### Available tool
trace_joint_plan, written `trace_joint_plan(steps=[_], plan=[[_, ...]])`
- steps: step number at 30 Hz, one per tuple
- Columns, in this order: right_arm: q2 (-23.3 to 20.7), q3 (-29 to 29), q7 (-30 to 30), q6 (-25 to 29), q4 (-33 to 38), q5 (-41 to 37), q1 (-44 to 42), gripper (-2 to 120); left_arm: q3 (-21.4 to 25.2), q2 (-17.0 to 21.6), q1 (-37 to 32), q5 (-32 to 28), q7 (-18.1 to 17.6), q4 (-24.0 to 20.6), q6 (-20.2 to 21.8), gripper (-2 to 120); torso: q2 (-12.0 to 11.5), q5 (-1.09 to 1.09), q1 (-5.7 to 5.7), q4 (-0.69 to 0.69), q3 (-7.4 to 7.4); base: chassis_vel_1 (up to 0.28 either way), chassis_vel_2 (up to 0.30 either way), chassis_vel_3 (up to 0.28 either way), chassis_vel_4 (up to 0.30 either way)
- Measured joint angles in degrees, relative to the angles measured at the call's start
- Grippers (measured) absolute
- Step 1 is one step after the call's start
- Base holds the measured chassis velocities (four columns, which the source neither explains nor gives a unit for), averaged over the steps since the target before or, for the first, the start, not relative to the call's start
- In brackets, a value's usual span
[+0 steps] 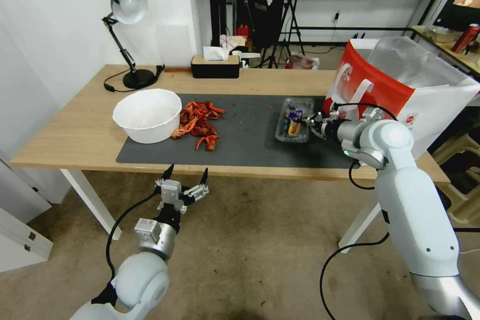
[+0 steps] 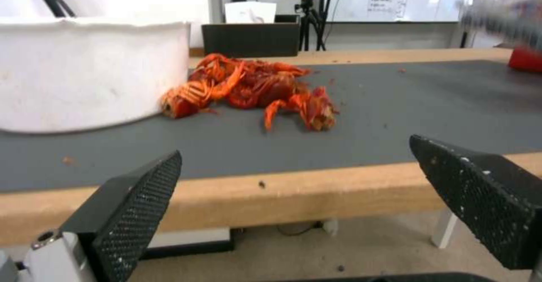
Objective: Close the takeout container lid, then place the container into the takeout bag.
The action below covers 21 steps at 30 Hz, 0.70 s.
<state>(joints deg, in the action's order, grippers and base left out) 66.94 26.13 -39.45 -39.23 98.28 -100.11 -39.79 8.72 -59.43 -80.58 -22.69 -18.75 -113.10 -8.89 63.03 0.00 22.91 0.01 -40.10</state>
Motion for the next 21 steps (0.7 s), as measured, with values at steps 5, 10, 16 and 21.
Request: trace_joint_plan(steps=[5, 10, 16, 21], plan=[[-1.2, -0.9, 8.6, 2.3, 1.7, 7.3, -0.2, 0, 0.3, -0.9, -0.8, 0.9, -0.1, 0.8, -0.8, 100, 0.0, 0.0, 0.0, -0.01, 0.0, 0.0, 0.0, 0.0, 0.0], [-2.6, -2.6, 19.9, 6.7, 3.5, 21.5, -0.4, 0, 1.2, -1.0, -1.6, 0.9, -0.3, 0.9, -1.1, 100, 0.0, 0.0, 0.0, -0.01, 0.0, 0.0, 0.0, 0.0, 0.0], [-4.1, -3.6, 28.5, 11.0, 5.4, 35.2, -0.5, 0, 1.7, -1.3, -2.0, 1.2, -0.3, 1.0, -1.3, 100, 0.0, 0.0, 0.01, -0.01, 0.0, 0.0, 0.0, 0.0, 0.0], [-5.8, -4.0, 31.7, 17.4, 6.8, 44.2, -0.3, 0, 2.0, -1.8, -2.7, 1.3, -0.3, 1.1, -1.5, 100, 0.0, 0.01, 0.01, -0.01, 0.0, 0.0, 0.0, 0.0, 0.0]])
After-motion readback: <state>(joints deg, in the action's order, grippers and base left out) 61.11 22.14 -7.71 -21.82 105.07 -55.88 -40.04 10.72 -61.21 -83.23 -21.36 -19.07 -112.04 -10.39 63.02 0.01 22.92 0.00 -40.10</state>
